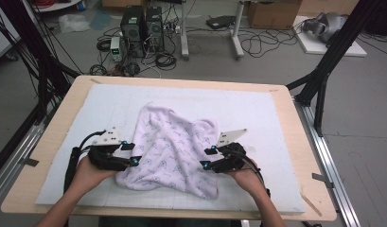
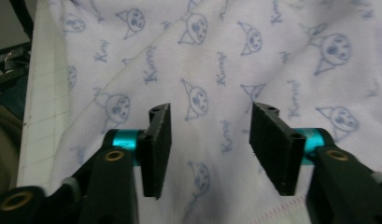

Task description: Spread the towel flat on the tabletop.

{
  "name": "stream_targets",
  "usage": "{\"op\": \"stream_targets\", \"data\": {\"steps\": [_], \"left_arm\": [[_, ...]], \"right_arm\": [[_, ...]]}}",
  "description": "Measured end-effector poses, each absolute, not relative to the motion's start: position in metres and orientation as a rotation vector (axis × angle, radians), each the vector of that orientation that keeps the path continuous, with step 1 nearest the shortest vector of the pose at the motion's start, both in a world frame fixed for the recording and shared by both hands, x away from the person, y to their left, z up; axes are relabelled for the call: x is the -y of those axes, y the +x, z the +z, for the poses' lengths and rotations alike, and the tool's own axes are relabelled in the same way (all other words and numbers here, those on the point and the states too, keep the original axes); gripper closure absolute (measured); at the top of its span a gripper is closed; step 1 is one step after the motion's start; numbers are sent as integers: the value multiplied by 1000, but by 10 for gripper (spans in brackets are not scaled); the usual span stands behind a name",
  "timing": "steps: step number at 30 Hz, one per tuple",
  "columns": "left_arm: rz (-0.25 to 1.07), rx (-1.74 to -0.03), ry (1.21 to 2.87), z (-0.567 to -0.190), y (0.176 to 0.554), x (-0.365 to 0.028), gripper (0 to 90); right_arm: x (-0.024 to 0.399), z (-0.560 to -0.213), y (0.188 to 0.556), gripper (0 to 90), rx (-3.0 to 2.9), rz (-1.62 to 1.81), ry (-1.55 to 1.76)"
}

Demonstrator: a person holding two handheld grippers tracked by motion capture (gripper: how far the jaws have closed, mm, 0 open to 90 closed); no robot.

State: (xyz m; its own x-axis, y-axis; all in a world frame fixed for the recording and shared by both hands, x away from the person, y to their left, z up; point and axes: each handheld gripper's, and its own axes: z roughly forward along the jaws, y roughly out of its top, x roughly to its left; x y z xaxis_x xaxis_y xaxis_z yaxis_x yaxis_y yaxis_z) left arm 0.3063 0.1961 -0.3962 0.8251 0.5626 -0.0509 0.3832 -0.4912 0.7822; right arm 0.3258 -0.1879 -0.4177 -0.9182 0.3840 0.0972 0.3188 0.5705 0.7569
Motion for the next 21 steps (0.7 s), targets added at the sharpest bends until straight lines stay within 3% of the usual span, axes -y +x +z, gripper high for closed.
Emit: {"op": "stream_targets", "data": {"steps": [4, 6, 8, 10, 12, 21], "left_arm": [[223, -698, 2218, -411, 318, -187, 519], [196, -678, 2273, -427, 320, -182, 628], [203, -661, 2271, -433, 316, -179, 734], [213, -659, 2281, -431, 314, -180, 801], [205, -653, 2287, -428, 311, -182, 829], [160, -617, 2261, -420, 272, -201, 847]], "right_arm": [[178, -429, 331, 432, -2772, 1211, 637], [174, -433, 331, 487, -2800, 1154, 623], [171, -436, 330, 583, -2803, 1108, 606], [170, -436, 329, 745, -2779, 1087, 576], [171, -435, 330, 827, -2800, 1126, 575], [181, -424, 304, 842, -2806, 1204, 510]]}}
